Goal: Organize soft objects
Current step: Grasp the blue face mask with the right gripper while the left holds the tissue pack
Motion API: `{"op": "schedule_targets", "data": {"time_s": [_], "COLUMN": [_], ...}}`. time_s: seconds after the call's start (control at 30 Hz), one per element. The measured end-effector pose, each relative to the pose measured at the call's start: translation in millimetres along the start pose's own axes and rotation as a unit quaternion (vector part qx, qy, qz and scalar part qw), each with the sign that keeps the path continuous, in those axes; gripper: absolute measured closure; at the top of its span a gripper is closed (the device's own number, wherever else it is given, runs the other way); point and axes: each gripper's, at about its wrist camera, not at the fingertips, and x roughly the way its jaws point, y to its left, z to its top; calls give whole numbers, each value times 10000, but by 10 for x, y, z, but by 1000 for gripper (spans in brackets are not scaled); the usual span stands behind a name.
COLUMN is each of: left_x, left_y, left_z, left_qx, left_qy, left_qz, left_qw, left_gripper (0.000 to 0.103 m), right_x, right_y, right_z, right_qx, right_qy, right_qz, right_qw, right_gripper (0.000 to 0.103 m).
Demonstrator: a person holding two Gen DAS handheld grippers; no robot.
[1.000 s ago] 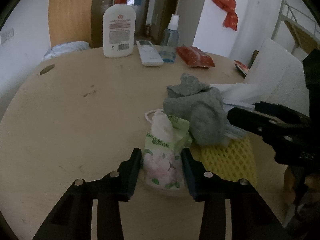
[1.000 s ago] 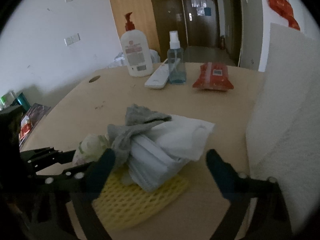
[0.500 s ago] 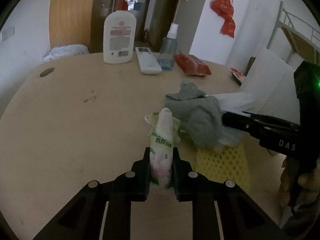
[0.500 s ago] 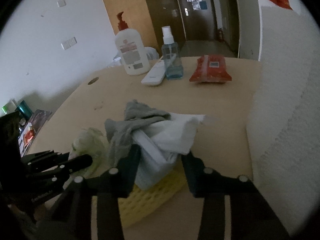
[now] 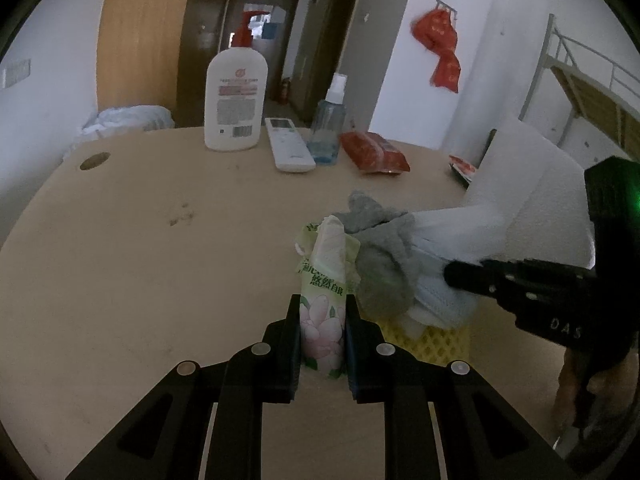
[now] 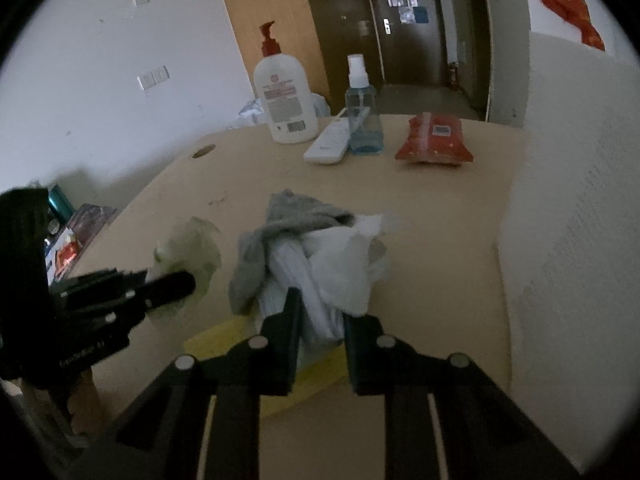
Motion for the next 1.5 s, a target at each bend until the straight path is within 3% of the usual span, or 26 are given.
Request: {"op": "schedule_targets", "data": {"time_s": [0.13, 0.47, 0.8, 1.07, 1.17, 1.27, 1.37, 1.43, 1.47, 1.5], "left_x": [-22, -95, -359, -537, -577, -588, -578, -571, -571, -571], "left_y": [-11, -22, -46, -58, -55, -40, -26, -21, -20, -18], "left_z": [2, -12, 28, 64, 69, 48, 41, 37, 37, 38], "left_qx": [10, 25, 63, 96, 85, 73, 52, 47, 56, 45], "left_qy": [-53, -216, -672, -931, -1008, -1004, -973, -941, -938, -951], "left_qz": [-21, 48, 202, 311, 317, 307, 335, 332, 336, 341], "left_qw": [10000, 9998, 9975, 9951, 9944, 9944, 9947, 9950, 9950, 9949], "left_gripper": [84, 84, 84, 84, 84, 84, 84, 84, 84, 84], "right_x": [20, -84, -541, -744, -665, -429, -290, -326, -348, -400], "right_y": [-1, 61, 129, 113, 95, 106, 159, 229, 248, 272], "right_z": [-77, -152, -12, 13, -16, -88, -150, -179, -179, -202], "right_qx": [-44, 63, 139, 196, 271, 259, 123, -130, -190, -274], "right_qy": [186, -76, -928, -1262, -1151, -761, -502, -543, -572, -680], "right_qz": [72, 542, 401, 393, 446, 375, 81, -309, -404, -523], "right_qw": [9998, 9985, 9948, 9910, 9920, 9961, 9986, 9980, 9974, 9959], "right_gripper": [83, 90, 90, 90, 90, 89, 82, 66, 52, 46]}}
